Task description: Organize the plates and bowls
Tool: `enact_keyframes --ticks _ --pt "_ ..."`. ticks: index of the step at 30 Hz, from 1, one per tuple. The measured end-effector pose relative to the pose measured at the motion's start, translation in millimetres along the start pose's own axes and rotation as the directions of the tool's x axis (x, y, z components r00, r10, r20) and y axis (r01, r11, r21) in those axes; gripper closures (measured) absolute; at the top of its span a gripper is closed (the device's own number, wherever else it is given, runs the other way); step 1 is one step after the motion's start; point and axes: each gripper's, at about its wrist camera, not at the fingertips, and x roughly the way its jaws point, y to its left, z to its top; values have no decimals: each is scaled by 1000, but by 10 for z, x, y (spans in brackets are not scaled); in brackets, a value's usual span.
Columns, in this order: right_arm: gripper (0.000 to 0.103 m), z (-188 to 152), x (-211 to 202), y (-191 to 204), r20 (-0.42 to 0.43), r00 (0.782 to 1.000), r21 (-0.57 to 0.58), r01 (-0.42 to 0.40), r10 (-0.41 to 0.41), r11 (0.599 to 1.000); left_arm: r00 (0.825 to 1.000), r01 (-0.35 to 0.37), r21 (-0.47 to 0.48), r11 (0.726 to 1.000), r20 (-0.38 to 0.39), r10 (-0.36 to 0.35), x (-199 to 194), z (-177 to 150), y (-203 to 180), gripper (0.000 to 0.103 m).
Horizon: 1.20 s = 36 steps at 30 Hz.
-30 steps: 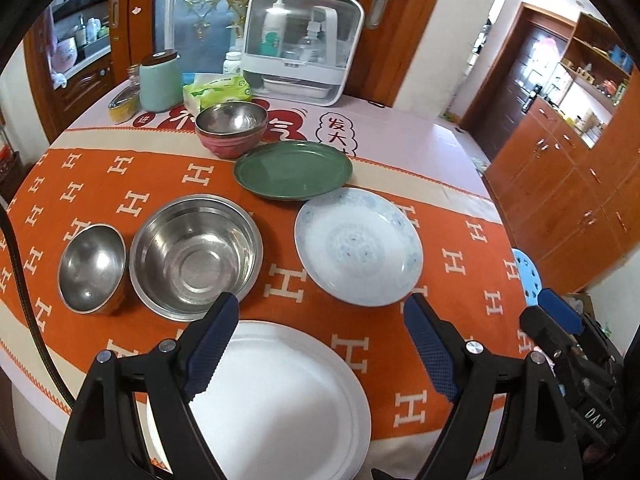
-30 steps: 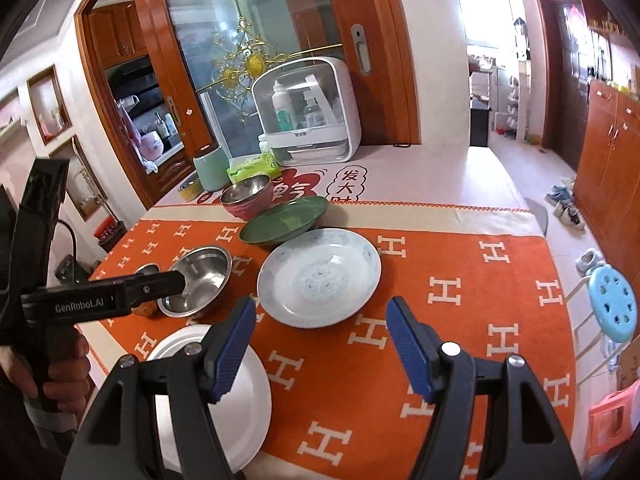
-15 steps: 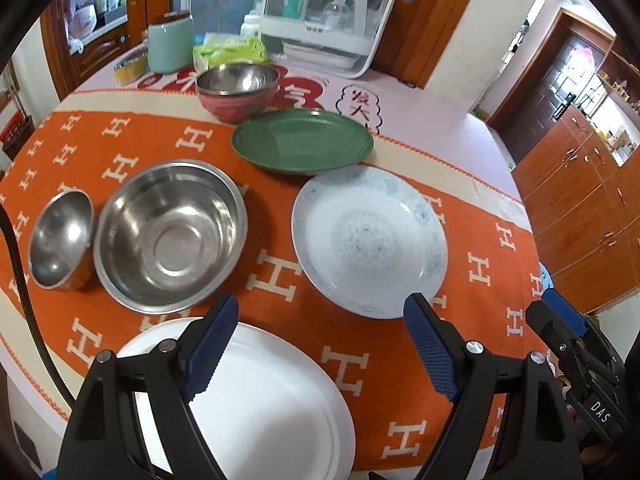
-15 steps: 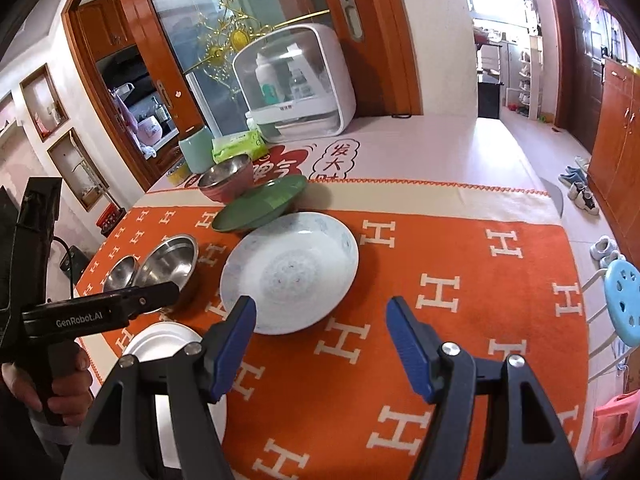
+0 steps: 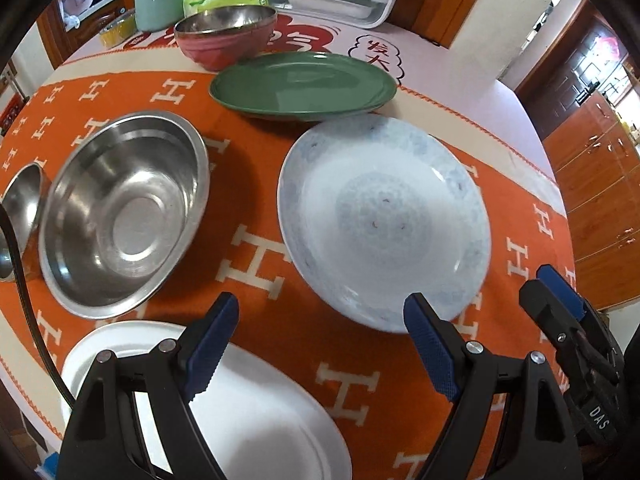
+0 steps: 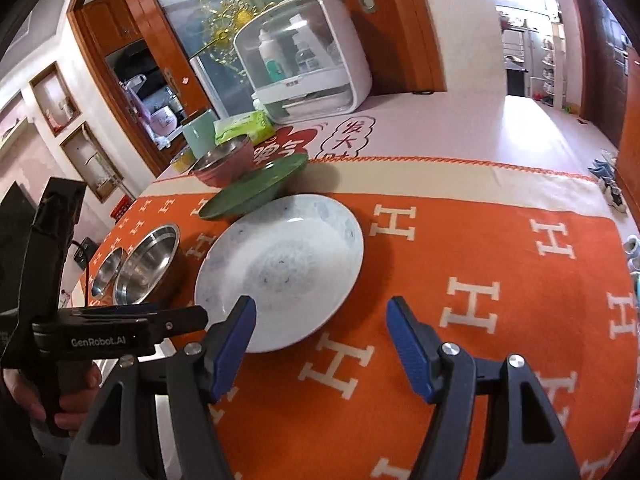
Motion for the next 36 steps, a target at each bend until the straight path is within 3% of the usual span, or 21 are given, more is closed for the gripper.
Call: enact_keyframes --ticks 14,18,28,33,36 --pt "36 -39 385 -162 6 998 2 -70 70 998 997 -73 0 997 -1 73 385 124 -9 19" --pt "48 -53 482 -132 -10 997 -21 -71 71 997 996 -85 9 996 1 85 470 174 -21 20" --pt "65 -69 623 -133 -41 997 -9 -63 62 998 997 -75 41 996 15 75 611 226 -111 26" --pt "68 -72 624 -150 -43 997 6 -66 66 998 997 -66 39 997 30 65 615 257 -131 38" --pt "71 -76 618 -166 -40 997 17 -59 59 998 998 -49 44 998 40 47 587 256 -144 52"
